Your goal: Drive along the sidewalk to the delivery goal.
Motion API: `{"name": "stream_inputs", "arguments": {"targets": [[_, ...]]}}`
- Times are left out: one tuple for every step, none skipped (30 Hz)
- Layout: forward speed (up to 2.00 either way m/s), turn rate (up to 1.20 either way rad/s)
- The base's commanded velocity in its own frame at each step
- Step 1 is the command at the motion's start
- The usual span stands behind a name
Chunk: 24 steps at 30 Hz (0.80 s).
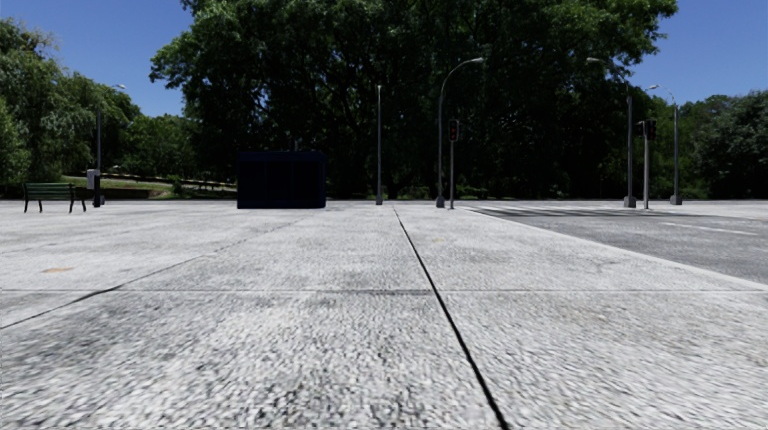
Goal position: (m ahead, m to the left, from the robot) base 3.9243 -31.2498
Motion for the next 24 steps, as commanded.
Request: {"name": "stream_inputs", "arguments": {"targets": [[2.0,0.0],[2.0,0.0],[2.0,0.0],[2.0,0.0],[2.0,0.0],[2.0,0.0],[2.0,0.0],[2.0,0.0],[2.0,0.0],[2.0,0.0],[2.0,0.0],[2.0,0.0],[2.0,0.0],[2.0,0.0],[2.0,0.0],[2.0,0.0],[2.0,0.0],[2.0,0.0],[2.0,0.0],[2.0,0.0],[2.0,0.0],[2.0,0.0],[2.0,0.0],[2.0,0.0]]}}
